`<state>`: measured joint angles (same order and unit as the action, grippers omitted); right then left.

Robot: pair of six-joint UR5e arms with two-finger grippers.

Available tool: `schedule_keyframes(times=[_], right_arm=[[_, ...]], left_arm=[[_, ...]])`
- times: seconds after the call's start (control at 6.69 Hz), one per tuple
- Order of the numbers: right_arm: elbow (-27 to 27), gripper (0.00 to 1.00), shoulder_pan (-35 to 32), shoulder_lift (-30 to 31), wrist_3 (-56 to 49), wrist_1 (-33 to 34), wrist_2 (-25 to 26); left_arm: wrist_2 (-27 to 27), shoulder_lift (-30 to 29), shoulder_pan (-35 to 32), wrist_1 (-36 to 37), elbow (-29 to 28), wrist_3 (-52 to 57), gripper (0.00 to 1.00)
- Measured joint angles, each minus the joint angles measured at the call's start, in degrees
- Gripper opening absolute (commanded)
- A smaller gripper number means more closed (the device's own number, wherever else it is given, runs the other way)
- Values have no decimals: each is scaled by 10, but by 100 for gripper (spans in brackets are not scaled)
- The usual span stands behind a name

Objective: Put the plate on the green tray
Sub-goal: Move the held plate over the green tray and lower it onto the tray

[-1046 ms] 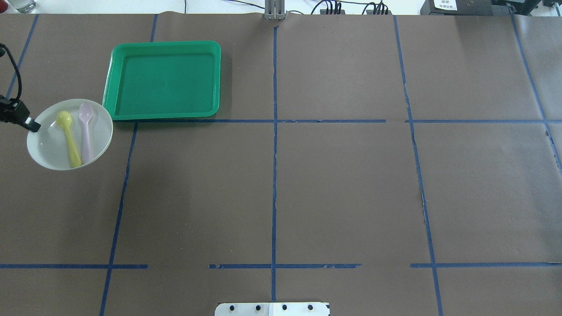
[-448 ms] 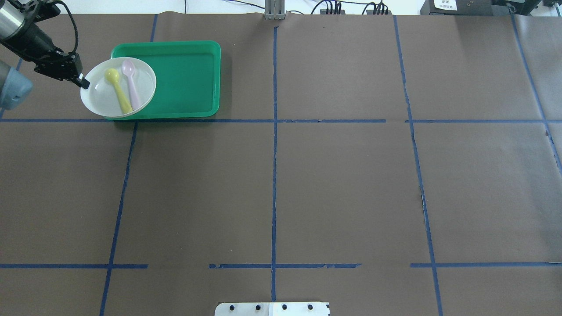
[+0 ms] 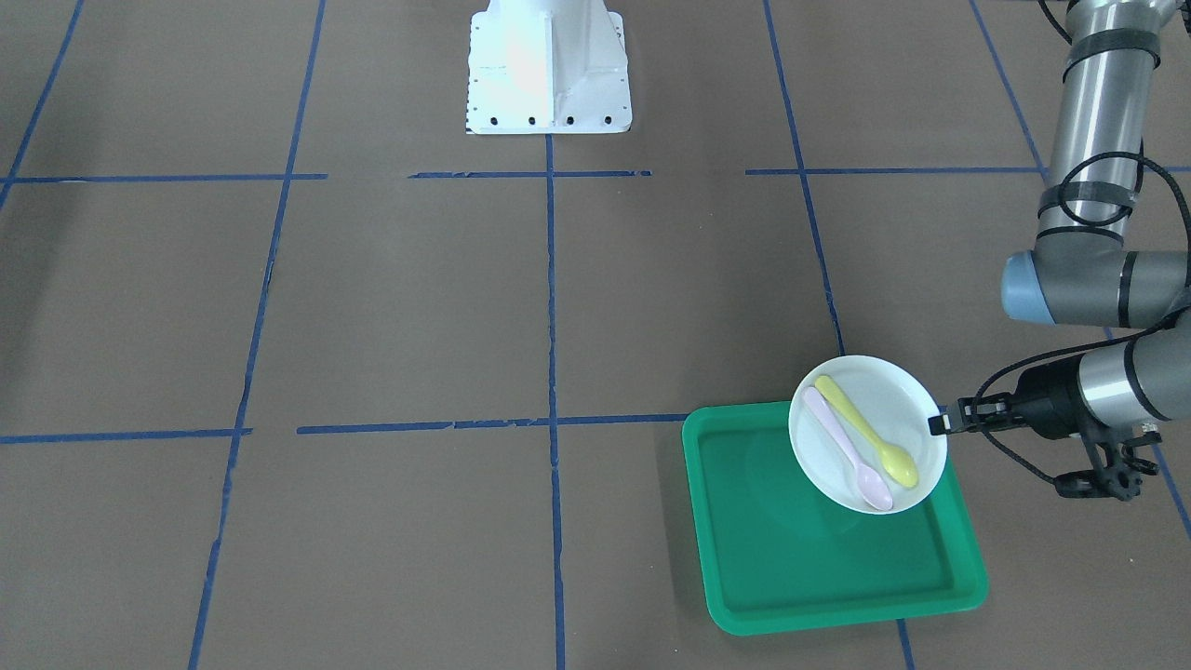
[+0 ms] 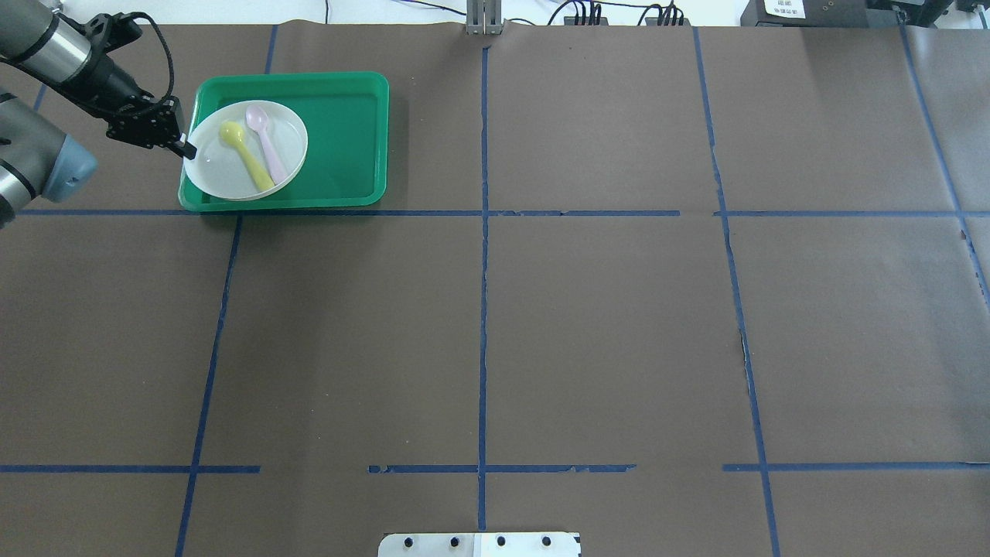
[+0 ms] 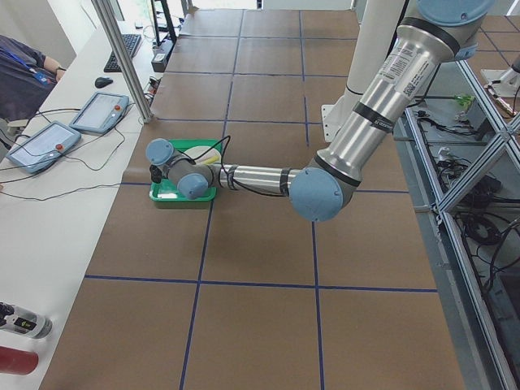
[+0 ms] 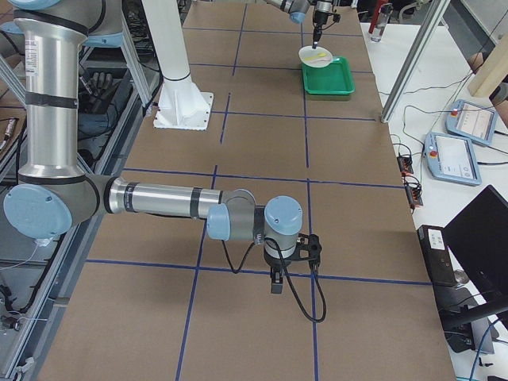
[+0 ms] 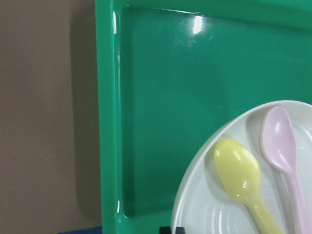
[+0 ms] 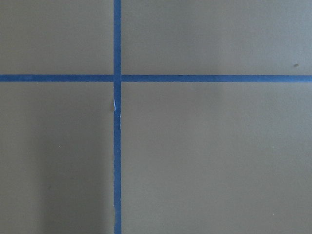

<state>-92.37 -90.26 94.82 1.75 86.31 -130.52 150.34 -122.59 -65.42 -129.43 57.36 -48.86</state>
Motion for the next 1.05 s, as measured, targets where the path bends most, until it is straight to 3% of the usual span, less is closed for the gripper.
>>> schedule_keyframes(times=[0.6,0.75,0.9,1.05], right_arm=[[0,100,0,-1,0,0,0],[0,100,0,-1,0,0,0],[0,100,0,-1,0,0,0],[0,100,0,0,0,0,0]], left_arm=[[-142,-25,45,-165,-48,-269,0],[-156,-25,48,-173,-50,-288,28],[-161,-25,50,-176,-51,-295,74],[-163,-24,53,-178,-51,-297,100]])
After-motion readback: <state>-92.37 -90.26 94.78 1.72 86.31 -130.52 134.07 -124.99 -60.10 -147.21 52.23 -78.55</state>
